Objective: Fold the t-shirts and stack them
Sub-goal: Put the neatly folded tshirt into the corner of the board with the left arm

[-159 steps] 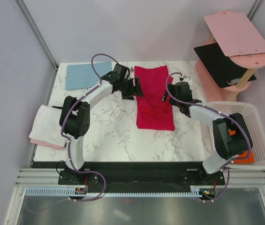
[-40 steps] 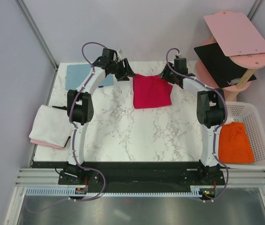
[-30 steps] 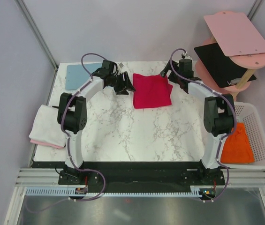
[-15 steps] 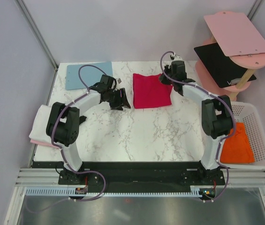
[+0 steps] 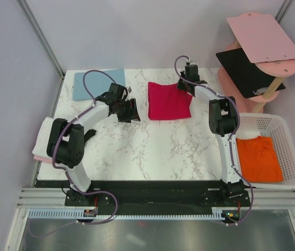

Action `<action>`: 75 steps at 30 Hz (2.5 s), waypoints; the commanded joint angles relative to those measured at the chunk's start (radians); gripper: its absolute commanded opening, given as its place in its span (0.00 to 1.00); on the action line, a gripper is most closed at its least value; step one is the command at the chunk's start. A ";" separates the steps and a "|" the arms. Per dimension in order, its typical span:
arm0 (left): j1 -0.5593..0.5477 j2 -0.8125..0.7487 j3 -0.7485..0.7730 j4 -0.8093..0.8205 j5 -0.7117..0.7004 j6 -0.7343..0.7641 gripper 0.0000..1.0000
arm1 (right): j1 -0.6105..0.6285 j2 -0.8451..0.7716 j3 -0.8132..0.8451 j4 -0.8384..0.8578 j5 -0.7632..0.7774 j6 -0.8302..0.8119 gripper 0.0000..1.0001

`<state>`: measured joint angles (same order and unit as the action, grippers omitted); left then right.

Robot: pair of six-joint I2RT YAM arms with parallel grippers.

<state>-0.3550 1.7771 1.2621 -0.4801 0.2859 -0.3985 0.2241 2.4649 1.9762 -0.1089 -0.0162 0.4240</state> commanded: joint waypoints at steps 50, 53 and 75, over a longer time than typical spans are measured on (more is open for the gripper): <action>0.254 0.133 -0.017 -0.494 -0.875 0.122 0.58 | -0.025 -0.708 -0.774 0.301 -0.398 0.168 0.21; 0.252 0.159 -0.007 -0.506 -0.889 0.118 0.56 | -0.025 -0.712 -0.775 0.298 -0.404 0.167 0.22; 0.107 0.156 0.126 -0.555 -0.740 0.093 0.02 | -0.032 -0.698 -0.803 0.296 -0.433 0.170 0.22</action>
<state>-0.1669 1.9648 1.3067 -1.0447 -0.5438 -0.2928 0.1959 1.7866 1.1843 0.1440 -0.4198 0.5903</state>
